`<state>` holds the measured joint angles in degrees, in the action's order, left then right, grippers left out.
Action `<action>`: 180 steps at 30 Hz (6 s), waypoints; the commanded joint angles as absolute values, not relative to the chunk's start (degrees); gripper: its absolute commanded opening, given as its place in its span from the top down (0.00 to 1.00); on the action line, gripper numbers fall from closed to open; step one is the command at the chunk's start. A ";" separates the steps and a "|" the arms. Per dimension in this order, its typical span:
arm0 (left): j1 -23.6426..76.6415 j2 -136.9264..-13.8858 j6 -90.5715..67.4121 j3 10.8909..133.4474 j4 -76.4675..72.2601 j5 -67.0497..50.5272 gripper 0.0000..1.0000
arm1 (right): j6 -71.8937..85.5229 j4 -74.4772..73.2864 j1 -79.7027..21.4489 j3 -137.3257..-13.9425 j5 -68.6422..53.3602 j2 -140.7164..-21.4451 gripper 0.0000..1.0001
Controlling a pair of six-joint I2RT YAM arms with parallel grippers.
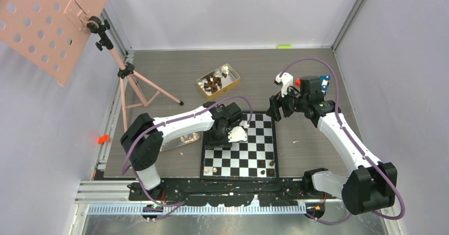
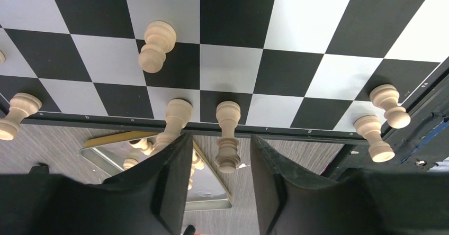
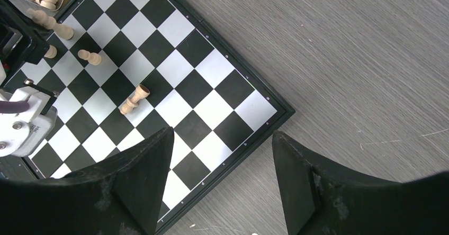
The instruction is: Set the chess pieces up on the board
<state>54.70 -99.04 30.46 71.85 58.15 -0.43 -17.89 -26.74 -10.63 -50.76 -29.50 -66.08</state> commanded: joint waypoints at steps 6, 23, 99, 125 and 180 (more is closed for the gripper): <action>54.84 -93.02 29.64 74.27 59.33 -1.27 0.42 | -17.69 -26.24 -10.33 -50.92 -31.44 -66.29 0.26; 36.34 -79.62 22.60 73.25 51.52 -11.91 0.25 | -13.11 -23.72 -28.28 -51.61 -26.52 -76.77 0.34; 44.21 -105.14 20.30 77.94 40.22 -1.11 0.97 | -13.89 -24.21 -8.96 -51.19 -28.64 -64.14 0.33; 44.06 -103.85 19.21 78.83 40.67 1.15 0.61 | -13.97 -24.68 -8.96 -51.18 -29.83 -64.29 0.33; 63.44 -91.88 28.81 59.67 51.15 -20.34 0.58 | -16.61 -25.43 -8.83 -50.19 -30.02 -65.54 0.33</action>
<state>63.02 -91.74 28.93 59.53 50.09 -18.26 -15.81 -25.82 -9.15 -50.11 -30.06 -65.30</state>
